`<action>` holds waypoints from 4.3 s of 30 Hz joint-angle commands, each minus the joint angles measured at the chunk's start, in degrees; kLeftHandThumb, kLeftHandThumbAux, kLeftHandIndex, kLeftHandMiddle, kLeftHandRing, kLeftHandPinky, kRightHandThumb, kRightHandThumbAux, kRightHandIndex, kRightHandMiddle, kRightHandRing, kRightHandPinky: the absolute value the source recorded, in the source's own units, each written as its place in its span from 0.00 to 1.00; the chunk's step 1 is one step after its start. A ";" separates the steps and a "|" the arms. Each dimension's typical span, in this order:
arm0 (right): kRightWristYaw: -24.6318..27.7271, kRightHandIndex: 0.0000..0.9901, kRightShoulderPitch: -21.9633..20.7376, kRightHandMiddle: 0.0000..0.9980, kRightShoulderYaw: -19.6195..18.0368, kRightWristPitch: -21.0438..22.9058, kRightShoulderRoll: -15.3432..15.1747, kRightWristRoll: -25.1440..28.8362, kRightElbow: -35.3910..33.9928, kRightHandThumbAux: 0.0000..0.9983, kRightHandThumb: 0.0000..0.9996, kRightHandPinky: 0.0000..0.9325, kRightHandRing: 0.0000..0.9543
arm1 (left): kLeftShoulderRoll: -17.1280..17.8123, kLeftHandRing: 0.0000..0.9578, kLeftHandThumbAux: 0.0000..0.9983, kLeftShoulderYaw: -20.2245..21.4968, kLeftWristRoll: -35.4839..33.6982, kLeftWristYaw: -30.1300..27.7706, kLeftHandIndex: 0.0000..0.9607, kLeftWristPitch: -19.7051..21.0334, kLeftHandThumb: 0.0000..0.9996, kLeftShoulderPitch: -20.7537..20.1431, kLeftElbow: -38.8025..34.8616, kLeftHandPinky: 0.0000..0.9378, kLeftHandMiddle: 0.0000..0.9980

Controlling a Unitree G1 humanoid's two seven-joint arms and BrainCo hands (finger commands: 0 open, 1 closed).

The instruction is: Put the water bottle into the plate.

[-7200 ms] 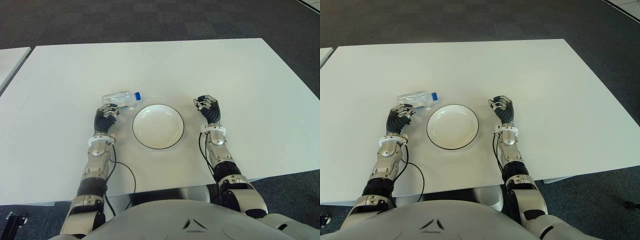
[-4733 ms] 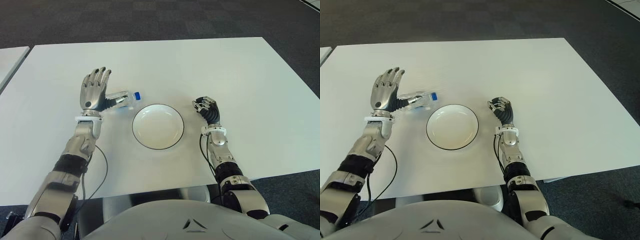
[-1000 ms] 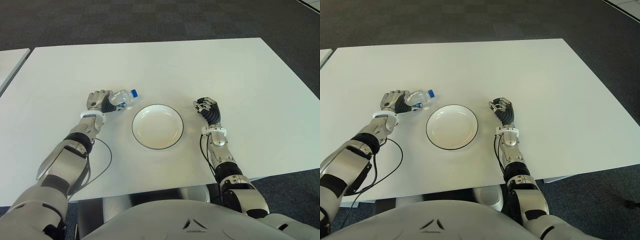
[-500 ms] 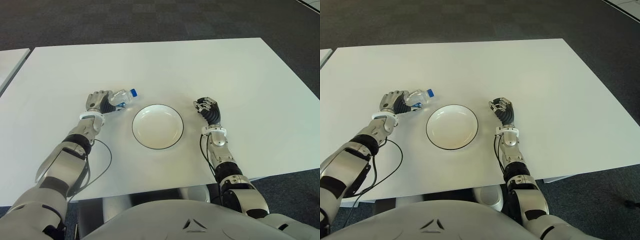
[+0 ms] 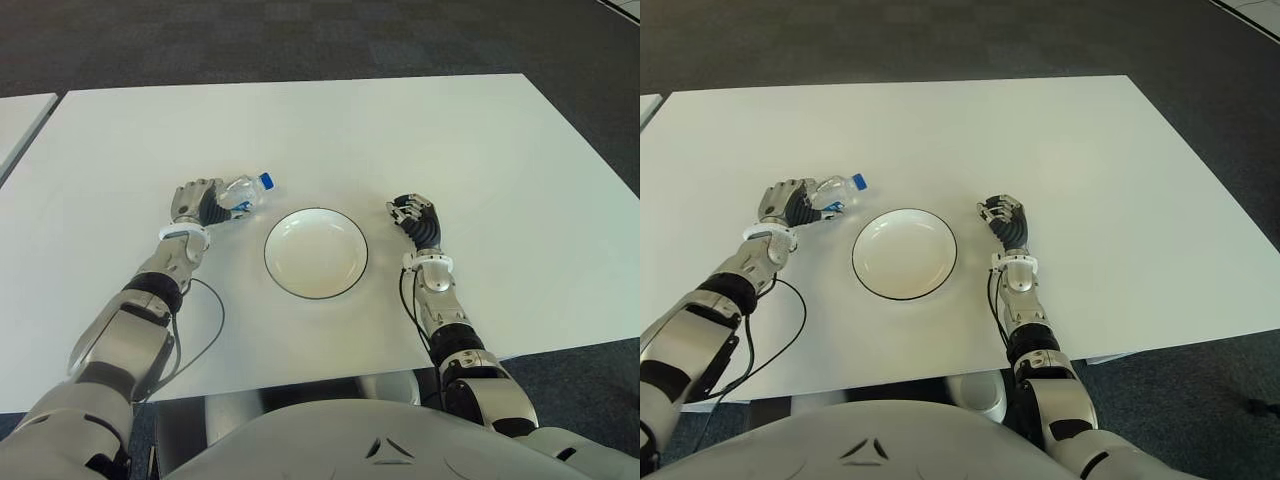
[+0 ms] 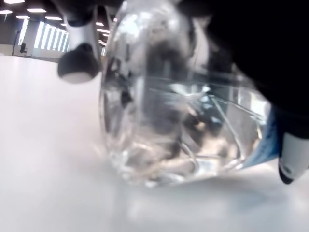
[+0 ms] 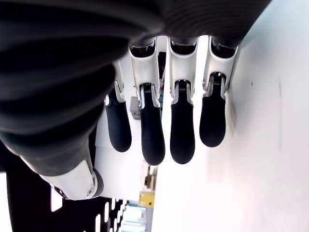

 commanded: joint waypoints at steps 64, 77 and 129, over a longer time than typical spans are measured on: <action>-0.35 0.44 0.23 0.52 0.74 1.95 0.45 -0.13 -0.84 0.73 0.71 0.59 0.55 | -2.00 0.91 0.67 -7.67 22.34 -6.51 0.41 -1.05 0.85 17.47 -44.42 0.93 0.55; -0.67 0.44 0.29 0.52 0.82 2.10 0.36 -0.22 -1.13 0.73 0.71 0.58 0.55 | -2.06 0.87 0.67 -10.00 24.72 -4.90 0.42 -0.60 0.85 15.65 -38.58 0.88 0.54; -0.79 0.43 0.29 0.51 1.27 1.97 0.16 -0.48 -1.39 0.73 0.71 0.60 0.55 | -0.70 0.00 0.54 -12.93 25.28 -2.84 0.00 0.01 0.25 12.55 -33.34 0.00 0.00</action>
